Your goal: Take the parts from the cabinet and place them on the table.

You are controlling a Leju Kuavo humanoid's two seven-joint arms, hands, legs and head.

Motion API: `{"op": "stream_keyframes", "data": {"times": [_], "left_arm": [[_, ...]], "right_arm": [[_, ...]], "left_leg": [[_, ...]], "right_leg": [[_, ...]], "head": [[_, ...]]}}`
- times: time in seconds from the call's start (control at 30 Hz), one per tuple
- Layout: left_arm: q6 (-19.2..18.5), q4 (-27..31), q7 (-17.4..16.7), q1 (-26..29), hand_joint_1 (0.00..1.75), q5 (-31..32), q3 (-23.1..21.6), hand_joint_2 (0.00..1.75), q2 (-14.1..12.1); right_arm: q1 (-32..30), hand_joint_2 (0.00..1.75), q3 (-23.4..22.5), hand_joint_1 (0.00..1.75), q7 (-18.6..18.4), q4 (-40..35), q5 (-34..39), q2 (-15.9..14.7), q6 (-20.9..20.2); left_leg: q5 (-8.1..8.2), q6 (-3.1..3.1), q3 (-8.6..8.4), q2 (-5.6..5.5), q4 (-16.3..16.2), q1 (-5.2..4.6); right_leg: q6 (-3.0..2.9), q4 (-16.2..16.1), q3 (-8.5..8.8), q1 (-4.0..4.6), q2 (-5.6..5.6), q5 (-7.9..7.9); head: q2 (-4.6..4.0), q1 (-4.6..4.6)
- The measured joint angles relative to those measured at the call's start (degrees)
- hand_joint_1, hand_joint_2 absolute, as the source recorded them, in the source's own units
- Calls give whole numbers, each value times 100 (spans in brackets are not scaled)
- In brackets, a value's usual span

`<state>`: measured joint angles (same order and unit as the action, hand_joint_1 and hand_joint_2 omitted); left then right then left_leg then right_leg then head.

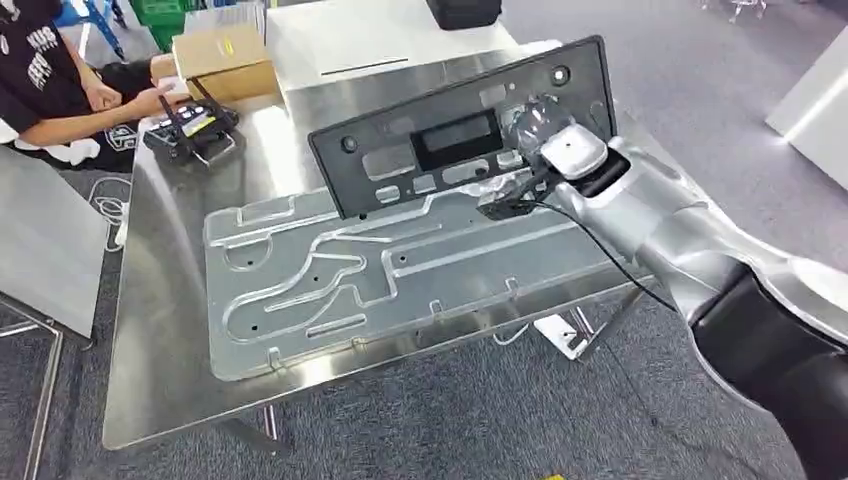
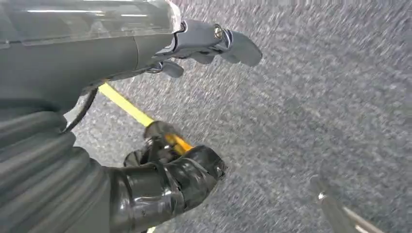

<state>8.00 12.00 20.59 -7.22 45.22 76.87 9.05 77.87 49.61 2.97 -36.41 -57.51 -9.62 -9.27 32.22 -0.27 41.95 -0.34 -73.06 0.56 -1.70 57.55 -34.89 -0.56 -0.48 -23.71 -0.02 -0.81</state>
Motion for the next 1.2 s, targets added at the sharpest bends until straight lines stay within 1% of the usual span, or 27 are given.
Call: {"op": "stream_keyframes", "data": {"times": [0.03,0.07,0.1,0.17,0.2,0.23,0.33,0.37,0.4,0.43,0.5,0.53,0.57,0.6,0.67,0.7,0.73,0.83,0.87,0.9,0.93,1.0,1.03,1.07,1.1,1.17,1.2], "left_arm": [[-6,0,0,11,0,0,2,175,-7],[-22,0,0,13,0,0,2,175,-9],[-28,0,0,11,0,0,2,0,-11],[2,0,0,8,0,-20,2,0,-11],[7,0,0,4,0,-24,6,0,-11],[7,0,2,2,0,-28,13,0,-13],[7,0,2,5,0,-35,31,0,-13],[4,0,4,3,0,-35,31,0,-13],[-2,0,11,-4,0,-33,31,0,-11],[-6,0,24,-10,0,-31,31,0,-11],[-13,0,44,-4,0,-24,31,0,-13],[-15,0,48,1,0,-24,33,0,-13],[-15,0,50,9,0,-24,33,0,-13],[-15,0,50,11,0,-24,35,0,-13],[-22,0,50,4,0,-24,35,0,-13],[-22,0,50,5,0,-24,35,0,-11],[-22,0,50,-8,0,-24,35,0,-4],[-22,0,50,-1,0,-24,35,0,-6],[-22,2,55,-4,0,-24,35,0,-9],[-22,2,57,-3,0,-22,35,0,-4],[-22,2,57,-3,0,-20,35,0,-2],[-22,2,68,6,0,-20,35,0,-11],[-22,2,70,13,0,-20,35,0,-15],[-22,2,85,14,0,-17,35,0,-17],[-22,2,101,13,0,-17,35,0,-17],[-31,2,122,12,0,-15,35,0,-17],[-44,2,135,11,0,-15,35,0,-17]], "right_arm": [[-53,0,-20,0,6,0,-15,0,9],[-99,0,-37,0,13,0,-28,0,11],[-129,0,-52,0,13,0,-31,0,15],[-137,0,-131,0,17,0,-59,0,31],[-138,0,-164,0,17,0,-72,0,42],[-139,0,-192,0,17,2,-85,-7,50],[-150,0,-251,0,24,4,-98,-7,57],[-154,0,-284,0,24,4,-100,-9,57],[-153,0,-306,0,24,4,-103,-9,59],[-154,0,-321,0,24,4,-105,-9,66],[-207,0,-330,0,24,7,-105,-17,66],[-247,0,-332,0,24,9,-105,-20,66],[-285,0,-332,0,24,9,-107,-20,66],[-304,0,-334,0,24,9,-107,-20,68],[-292,0,-354,0,24,7,-107,-20,72],[-283,0,-376,0,24,7,-107,-20,74],[-281,0,-385,0,24,2,-107,-17,79],[-284,0,-391,0,24,2,-111,-17,79],[-285,0,-402,0,24,-2,-114,-17,83],[-281,0,-409,0,24,-2,-118,-9,83],[-278,0,-415,0,22,-2,-125,-11,85],[-296,0,-415,0,15,-2,-133,-11,85],[-315,0,-415,0,22,-2,-133,-11,85],[-337,0,-417,0,24,-2,-138,-11,87],[-346,0,-417,0,24,-2,-140,-11,87],[-330,0,-433,0,24,-2,-155,-11,85],[-313,0,-450,0,24,-2,-175,-13,83]], "left_leg": [[28,-30,133,1,-254,21],[-95,-51,112,2,-176,38],[-287,-66,-21,3,112,55],[-805,-88,-585,20,1207,87],[-700,-79,-718,18,1434,71],[-719,-15,-719,-2,1457,40],[-740,85,-702,-1,1457,23],[-783,147,-726,12,1519,65],[-793,179,-724,16,1526,60],[-800,214,-712,15,1525,58],[-803,230,-699,13,1521,40],[-803,230,-693,10,1513,34],[-802,230,-693,7,1502,29],[-797,233,-693,5,1491,20],[-780,221,-697,0,1466,6],[-774,211,-688,1,1457,2],[-770,189,-663,0,1441,-26],[-798,97,-670,2,1480,7],[-778,59,-663,3,1470,-25],[-677,35,-610,2,1361,3],[-481,13,-495,9,1094,12],[-44,-38,-91,11,182,24],[67,-60,80,11,-191,24],[48,-68,151,12,-336,24],[-115,-71,71,13,-158,28],[-612,-53,-413,17,794,37],[-775,-32,-657,20,1273,41]], "right_leg": [[3,5,0,-8,1,-2],[10,15,0,-20,4,-7],[23,36,0,-34,7,-15],[92,108,-1,-69,11,-64],[133,137,-12,-48,15,-92],[167,161,-35,-40,23,-97],[259,119,-25,-38,25,-61],[285,153,-46,-63,34,-103],[292,314,-100,-65,34,-239],[302,679,-256,-66,40,-473],[332,1630,-685,-69,44,-898],[335,1921,-825,-68,43,-962],[329,1924,-831,-68,43,-888],[311,1656,-702,-68,43,-697],[245,644,-185,-59,43,-204],[194,221,6,-29,44,-189],[188,183,13,12,36,-171],[147,179,-9,41,46,-153],[94,95,28,-30,42,-108],[73,48,56,-32,22,-79],[38,44,57,-36,13,-70],[33,49,46,-34,13,-73],[31,52,44,-34,15,-74],[31,61,43,-35,17,-74],[33,74,44,-38,20,-82],[62,112,46,-46,28,-109],[90,139,49,-46,30,-131]], "head": [[0,-2],[0,0],[0,-2],[2,0],[0,0],[2,2],[0,0],[2,0],[0,7],[0,4],[0,4],[0,4],[2,4],[0,4],[0,4],[0,2],[0,0],[0,2],[0,0],[2,2],[2,2],[0,2],[2,0],[0,2],[0,0],[2,0],[0,0]]}}
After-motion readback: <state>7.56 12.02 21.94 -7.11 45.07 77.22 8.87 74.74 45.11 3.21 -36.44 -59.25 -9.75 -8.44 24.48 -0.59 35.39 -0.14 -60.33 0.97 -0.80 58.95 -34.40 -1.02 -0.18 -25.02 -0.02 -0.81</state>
